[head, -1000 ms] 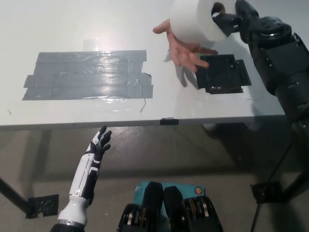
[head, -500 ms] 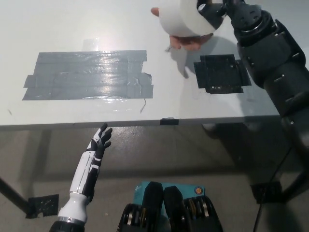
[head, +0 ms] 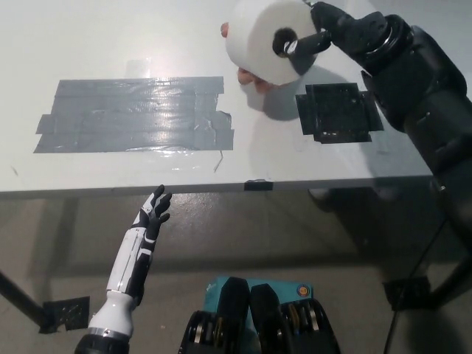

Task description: A toilet paper roll is kept on the black spot on the desk infront of the robot and the robot inserts its right thumb into the hole in the centre to grab the roll. Then it passes the roll to a person.

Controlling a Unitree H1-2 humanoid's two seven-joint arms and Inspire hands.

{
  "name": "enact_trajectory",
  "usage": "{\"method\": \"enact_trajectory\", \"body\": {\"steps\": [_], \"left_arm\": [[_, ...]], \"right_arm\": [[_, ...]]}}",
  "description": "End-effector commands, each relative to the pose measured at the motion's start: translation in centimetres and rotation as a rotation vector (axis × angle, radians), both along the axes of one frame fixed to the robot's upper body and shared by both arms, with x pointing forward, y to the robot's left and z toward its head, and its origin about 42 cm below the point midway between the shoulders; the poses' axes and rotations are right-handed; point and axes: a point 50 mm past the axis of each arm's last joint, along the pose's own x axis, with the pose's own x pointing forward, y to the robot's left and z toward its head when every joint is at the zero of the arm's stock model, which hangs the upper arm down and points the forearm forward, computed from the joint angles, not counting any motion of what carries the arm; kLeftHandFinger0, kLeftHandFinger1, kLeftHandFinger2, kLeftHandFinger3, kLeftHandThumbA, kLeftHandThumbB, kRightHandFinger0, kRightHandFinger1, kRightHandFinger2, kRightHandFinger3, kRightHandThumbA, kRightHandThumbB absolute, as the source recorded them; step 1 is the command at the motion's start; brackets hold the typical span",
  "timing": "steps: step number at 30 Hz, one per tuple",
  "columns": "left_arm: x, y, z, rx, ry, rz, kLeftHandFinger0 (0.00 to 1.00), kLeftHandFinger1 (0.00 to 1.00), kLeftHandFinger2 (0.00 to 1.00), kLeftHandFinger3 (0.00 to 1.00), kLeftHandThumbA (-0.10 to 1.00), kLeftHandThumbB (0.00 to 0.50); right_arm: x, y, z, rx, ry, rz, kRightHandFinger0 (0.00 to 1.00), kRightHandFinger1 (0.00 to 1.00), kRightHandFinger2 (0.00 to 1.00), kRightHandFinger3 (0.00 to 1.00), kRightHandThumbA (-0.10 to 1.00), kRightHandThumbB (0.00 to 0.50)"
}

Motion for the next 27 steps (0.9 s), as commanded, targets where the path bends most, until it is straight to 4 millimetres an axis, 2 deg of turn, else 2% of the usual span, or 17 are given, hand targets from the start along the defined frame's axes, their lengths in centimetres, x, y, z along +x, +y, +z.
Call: {"method": "enact_trajectory", "body": {"steps": [1,2,3,7,12,14,15,20,23,25,27], "left_arm": [[0.7,-0.6,1.7,0.019,-0.067,-0.031,1.0,1.0,1.0,1.0,1.0,0.111],[0.7,-0.6,1.7,0.02,-0.067,-0.031,1.0,1.0,1.0,1.0,1.0,0.112],[0.7,-0.6,1.6,0.015,-0.067,-0.034,1.0,1.0,1.0,1.0,1.0,0.111],[0.7,-0.6,1.6,0.01,-0.066,-0.035,1.0,1.0,1.0,1.0,1.0,0.108],[0.8,-0.7,1.5,0.014,-0.068,-0.038,1.0,1.0,1.0,1.0,1.0,0.111],[0.8,-0.7,1.5,0.014,-0.068,-0.039,1.0,1.0,1.0,1.0,1.0,0.107],[0.8,-0.7,1.5,0.011,-0.063,-0.038,1.0,1.0,1.0,1.0,1.0,0.115],[0.6,-0.6,1.2,0.004,-0.06,-0.033,1.0,1.0,1.0,1.0,1.0,0.119],[0.5,-0.6,1.1,0.004,-0.056,-0.032,1.0,1.0,1.0,1.0,1.0,0.113],[0.3,-0.7,0.9,0.004,-0.054,-0.033,1.0,1.0,1.0,1.0,1.0,0.109],[0.4,-0.9,1.0,0.005,-0.057,-0.035,1.0,1.0,1.0,1.0,1.0,0.105]], "right_arm": [[0.0,-0.5,10.8,-0.136,-0.013,0.119,1.0,1.0,1.0,1.0,0.56,0.48],[0.0,-0.6,11.0,-0.134,-0.011,0.12,1.0,1.0,1.0,1.0,0.57,0.487],[-0.1,-1.1,11.8,-0.134,-0.008,0.131,1.0,1.0,1.0,1.0,0.63,0.499],[-0.5,-2.3,14.3,-0.102,-0.013,0.146,1.0,1.0,1.0,1.0,0.71,0.49],[-1.7,-4.0,20.2,-0.009,-0.099,0.144,1.0,1.0,1.0,1.0,0.72,0.5],[-2.2,-4.3,21.5,0.04,-0.138,0.15,1.0,1.0,1.0,1.0,0.71,0.5],[-2.8,-4.7,22.8,0.071,-0.191,0.148,1.0,1.0,1.0,1.0,0.7,0.5],[-5.4,-5.9,27.0,0.118,-0.361,0.157,1.0,1.0,1.0,1.0,0.79,0.5],[-6.6,-6.6,28.2,0.145,-0.433,0.154,1.0,1.0,1.0,1.0,0.79,0.487],[-7.8,-7.3,29.0,0.215,-0.494,0.153,1.0,1.0,1.0,1.0,0.74,0.47],[-9.0,-8.1,29.5,0.264,-0.56,0.164,1.0,1.0,1.0,1.0,0.73,0.463]]}}
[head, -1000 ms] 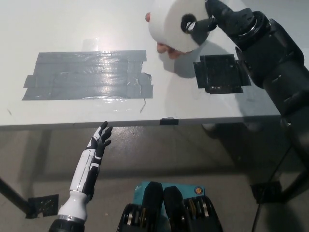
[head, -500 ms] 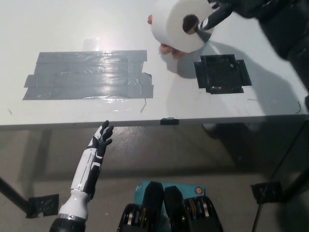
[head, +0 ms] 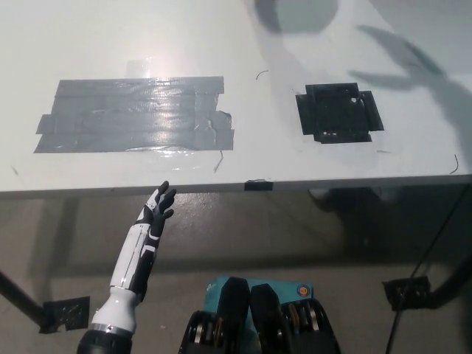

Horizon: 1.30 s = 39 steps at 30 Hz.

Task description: A toilet paper roll is kept on the black spot on the desk infront of the robot and the robot inserts its right thumb into the hole in the centre to grab the roll. Then it passes the roll to a person.

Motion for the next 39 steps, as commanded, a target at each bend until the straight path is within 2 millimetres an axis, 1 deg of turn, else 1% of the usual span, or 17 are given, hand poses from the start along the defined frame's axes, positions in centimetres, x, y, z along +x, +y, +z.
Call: {"method": "enact_trajectory", "body": {"steps": [1,3,6,9,12,13,14,19,21,24,29,30,32,33,36,37,39], "left_arm": [[0.2,-0.5,0.8,0.0,-0.047,-0.022,1.0,1.0,1.0,1.0,1.0,0.105],[0.6,-0.3,1.2,0.01,-0.051,-0.022,1.0,1.0,1.0,1.0,1.0,0.114],[1.4,-0.4,1.8,0.014,-0.062,-0.026,1.0,1.0,1.0,1.0,1.0,0.118],[2.2,-0.5,2.3,0.018,-0.074,-0.032,1.0,1.0,1.0,1.0,1.0,0.116],[2.9,-0.7,2.6,0.015,-0.085,-0.037,1.0,1.0,1.0,1.0,1.0,0.115],[3.0,-0.8,2.6,0.014,-0.087,-0.037,1.0,1.0,1.0,1.0,1.0,0.116],[3.3,-0.8,2.7,0.012,-0.089,-0.039,1.0,1.0,1.0,1.0,1.0,0.125],[3.6,-0.8,2.7,0.018,-0.098,-0.027,1.0,1.0,1.0,1.0,1.0,0.116],[3.7,-0.8,2.8,0.012,-0.098,-0.027,1.0,1.0,1.0,1.0,1.0,0.11],[3.7,-0.8,2.6,0.003,-0.09,-0.034,1.0,1.0,1.0,1.0,1.0,0.125],[4.3,-1.2,3.1,0.0,-0.102,-0.034,1.0,1.0,1.0,1.0,1.0,0.116],[4.3,-1.2,3.1,-0.003,-0.103,-0.034,1.0,1.0,1.0,1.0,1.0,0.111],[4.3,-1.2,3.1,-0.003,-0.105,-0.033,1.0,1.0,1.0,1.0,1.0,0.11],[4.1,-1.3,3.0,-0.002,-0.11,-0.034,1.0,1.0,1.0,1.0,1.0,0.105],[3.7,-1.5,2.7,-0.013,-0.109,-0.033,1.0,1.0,1.0,1.0,1.0,0.112],[3.3,-1.4,2.4,-0.017,-0.104,-0.03,1.0,1.0,1.0,1.0,1.0,0.114],[2.8,-1.2,2.1,-0.018,-0.096,-0.021,1.0,1.0,1.0,1.0,1.0,0.112]], "right_arm": [[-4.1,-2.5,5.1,0.147,-0.193,0.0,1.0,1.0,1.0,1.0,0.77,0.483],[-7.5,-3.5,5.0,0.158,-0.307,0.03,1.0,1.0,1.0,1.0,0.88,0.5],[-13.0,-4.2,3.6,0.154,-0.455,0.124,1.0,1.0,1.0,1.0,0.92,0.5],[-20.7,-4.4,-2.5,0.106,-0.611,0.272,1.0,1.0,1.0,1.0,1.0,0.5],[-25.1,-4.0,-7.6,0.083,-0.654,0.339,1.0,1.0,1.0,1.0,1.0,0.5],[-25.3,-3.9,-8.0,0.084,-0.653,0.345,1.0,1.0,1.0,1.0,1.0,0.5],[-27.2,-3.5,-11.3,0.161,-0.608,0.428,1.0,1.0,1.0,1.0,0.87,0.458],[-29.9,-2.3,-19.8,0.305,-0.428,0.407,1.0,1.0,1.0,1.0,0.85,0.415],[-30.0,-2.1,-20.6,0.311,-0.404,0.389,1.0,1.0,1.0,1.0,0.87,0.409],[-29.2,-1.6,-24.6,0.391,-0.27,0.348,1.0,1.0,1.0,1.0,0.85,0.394],[-27.3,-1.5,-28.0,0.377,-0.179,0.248,1.0,1.0,1.0,1.0,0.92,0.359],[-25.3,-1.4,-30.0,0.382,-0.14,0.206,1.0,1.0,1.0,1.0,0.88,0.334],[-24.0,-1.4,-31.4,0.39,-0.112,0.18,1.0,1.0,1.0,1.0,0.86,0.327],[-22.6,-1.5,-33.6,0.421,-0.069,0.146,1.0,1.0,1.0,1.0,0.81,0.295],[-21.3,-1.7,-36.5,0.491,-0.068,0.091,1.0,1.0,1.0,1.0,0.81,0.3],[-20.9,-2.1,-38.3,0.531,-0.066,0.034,1.0,1.0,1.0,1.0,0.83,0.28],[-20.6,-2.3,-39.8,0.542,-0.064,0.0,1.0,1.0,1.0,1.0,0.86,0.255]]}}
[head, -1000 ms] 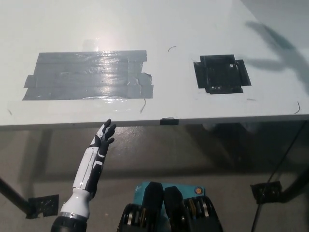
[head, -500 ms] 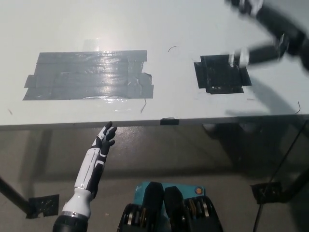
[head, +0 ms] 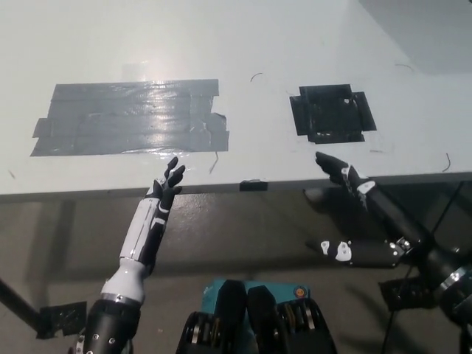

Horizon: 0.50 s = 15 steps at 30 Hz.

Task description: A toilet paper roll is kept on the black spot on the desk infront of the robot and the robot inserts its right thumb into the hole in the centre to grab the roll. Then it passes the roll to a person.

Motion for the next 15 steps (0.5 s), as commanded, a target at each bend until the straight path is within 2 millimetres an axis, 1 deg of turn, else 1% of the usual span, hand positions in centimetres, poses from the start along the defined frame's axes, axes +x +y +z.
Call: {"method": "enact_trajectory", "body": {"steps": [1,2,3,5,6,7,10,12,13,14,15], "left_arm": [[-0.7,-0.1,0.7,-0.02,-0.065,0.005,1.0,1.0,1.0,1.0,1.0,0.114],[-0.9,0.0,0.6,-0.014,-0.061,0.008,1.0,1.0,1.0,1.0,1.0,0.115],[-1.3,0.1,0.2,-0.016,-0.044,0.008,1.0,1.0,1.0,1.0,1.0,0.117],[-1.6,0.2,-0.1,-0.018,-0.034,0.01,1.0,1.0,1.0,1.0,1.0,0.116],[-1.9,0.2,-0.3,-0.023,-0.03,0.014,1.0,1.0,1.0,1.0,1.0,0.112],[-2.1,0.2,-0.4,-0.027,-0.027,0.016,1.0,1.0,1.0,1.0,1.0,0.117],[-3.1,0.2,-1.1,-0.032,-0.007,0.019,1.0,1.0,1.0,1.0,1.0,0.111],[-3.7,0.3,-1.5,-0.027,0.004,0.019,1.0,1.0,1.0,1.0,1.0,0.11],[-3.9,0.3,-1.7,-0.025,0.007,0.018,1.0,1.0,1.0,1.0,1.0,0.108],[-4.4,0.3,-1.9,-0.022,0.012,0.016,1.0,1.0,1.0,1.0,1.0,0.107],[-5.0,0.4,-2.3,-0.018,0.021,0.015,1.0,1.0,1.0,1.0,1.0,0.099]], "right_arm": [[1.2,-1.5,-2.1,0.147,-0.215,-0.202,1.0,1.0,1.0,1.0,0.88,0.247],[1.3,-1.7,-2.9,0.153,-0.2,-0.215,1.0,1.0,1.0,1.0,0.92,0.243],[1.2,-2.0,-4.1,0.185,-0.175,-0.224,1.0,1.0,1.0,1.0,0.94,0.233],[1.2,-2.2,-4.8,0.201,-0.164,-0.228,1.0,1.0,1.0,1.0,0.95,0.231],[1.0,-2.4,-5.2,0.2,-0.155,-0.235,1.0,1.0,1.0,1.0,0.97,0.247],[0.9,-2.6,-5.4,0.197,-0.151,-0.239,1.0,1.0,1.0,1.0,0.96,0.236],[0.3,-2.9,-6.7,0.208,-0.121,-0.249,1.0,1.0,1.0,1.0,0.93,0.249],[-0.2,-2.9,-7.5,0.216,-0.103,-0.25,1.0,1.0,1.0,1.0,0.93,0.247],[-0.5,-2.9,-7.7,0.215,-0.096,-0.251,1.0,1.0,1.0,1.0,0.93,0.254],[-1.0,-2.8,-8.3,0.213,-0.078,-0.256,1.0,1.0,1.0,1.0,0.94,0.265],[-1.7,-2.7,-8.9,0.216,-0.059,-0.258,1.0,1.0,1.0,1.0,0.94,0.265]]}}
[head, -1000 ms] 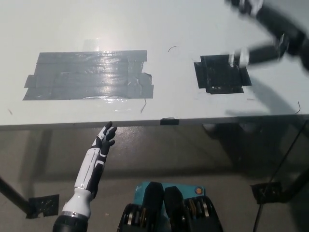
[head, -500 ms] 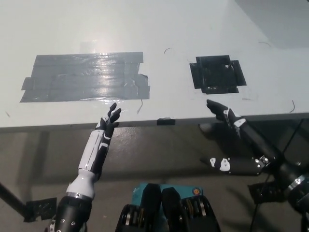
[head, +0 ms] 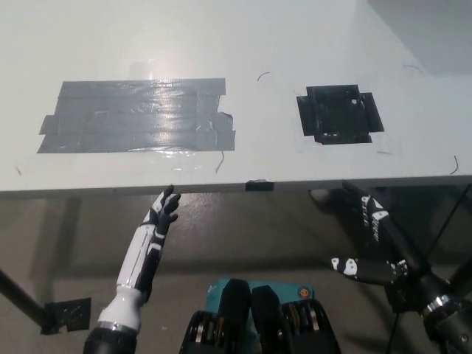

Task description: A toilet paper roll is kept on the black spot on the desk infront of the robot and the robot inserts its right thumb into the hole in the centre to grab the roll. Then it passes the roll to a person.

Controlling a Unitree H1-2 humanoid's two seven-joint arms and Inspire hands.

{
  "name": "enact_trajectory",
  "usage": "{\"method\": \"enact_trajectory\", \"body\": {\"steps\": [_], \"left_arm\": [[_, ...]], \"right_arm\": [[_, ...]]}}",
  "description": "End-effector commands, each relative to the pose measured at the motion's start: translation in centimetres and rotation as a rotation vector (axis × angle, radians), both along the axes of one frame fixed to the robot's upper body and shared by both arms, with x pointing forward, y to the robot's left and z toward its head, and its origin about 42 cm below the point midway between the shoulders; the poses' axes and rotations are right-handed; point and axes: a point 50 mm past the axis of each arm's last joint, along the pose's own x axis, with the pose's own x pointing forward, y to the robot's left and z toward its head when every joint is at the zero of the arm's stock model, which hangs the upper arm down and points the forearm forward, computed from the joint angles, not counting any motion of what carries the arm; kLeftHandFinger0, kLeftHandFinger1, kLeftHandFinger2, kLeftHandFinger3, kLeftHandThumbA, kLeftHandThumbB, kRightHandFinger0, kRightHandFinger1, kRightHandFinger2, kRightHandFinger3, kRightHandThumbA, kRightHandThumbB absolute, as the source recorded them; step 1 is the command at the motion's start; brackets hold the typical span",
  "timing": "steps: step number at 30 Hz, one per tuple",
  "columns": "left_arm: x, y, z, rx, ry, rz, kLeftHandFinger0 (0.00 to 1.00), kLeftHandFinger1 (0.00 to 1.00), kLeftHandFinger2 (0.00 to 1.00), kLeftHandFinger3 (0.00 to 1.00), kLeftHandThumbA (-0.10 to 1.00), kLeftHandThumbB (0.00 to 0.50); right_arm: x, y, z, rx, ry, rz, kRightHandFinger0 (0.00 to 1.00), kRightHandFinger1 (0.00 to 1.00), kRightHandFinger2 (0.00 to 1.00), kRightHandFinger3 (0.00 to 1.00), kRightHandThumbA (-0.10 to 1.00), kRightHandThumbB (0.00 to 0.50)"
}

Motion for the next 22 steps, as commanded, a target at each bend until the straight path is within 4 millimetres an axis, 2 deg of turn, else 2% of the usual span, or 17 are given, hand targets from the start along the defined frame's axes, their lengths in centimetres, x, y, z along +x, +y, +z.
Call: {"method": "enact_trajectory", "body": {"steps": [1,5,10,14,22], "left_arm": [[-2.1,-0.4,0.6,-0.012,-0.07,-0.01,1.0,1.0,1.0,1.0,1.0,0.094],[-2.8,-0.3,0.0,-0.022,-0.053,-0.014,1.0,1.0,1.0,1.0,1.0,0.11],[-3.4,-0.2,-0.4,-0.016,-0.037,-0.011,1.0,1.0,1.0,1.0,1.0,0.114],[-3.3,-0.1,-0.4,-0.014,-0.039,-0.01,1.0,1.0,1.0,1.0,1.0,0.116],[-3.4,-0.2,-0.6,-0.009,-0.031,-0.006,1.0,1.0,1.0,1.0,1.0,0.13]], "right_arm": [[-2.1,-0.7,-0.6,0.098,-0.172,-0.087,1.0,1.0,1.0,1.0,0.94,0.264],[-2.9,-0.6,-1.4,0.11,-0.158,-0.079,1.0,1.0,1.0,1.0,0.91,0.229],[-3.4,-0.5,-1.9,0.107,-0.149,-0.078,1.0,1.0,1.0,1.0,0.9,0.227],[-3.3,-0.4,-2.0,0.099,-0.154,-0.077,1.0,1.0,1.0,1.0,0.91,0.26],[-3.2,-0.3,-2.3,0.083,-0.145,-0.072,1.0,1.0,1.0,1.0,0.91,0.28]]}}
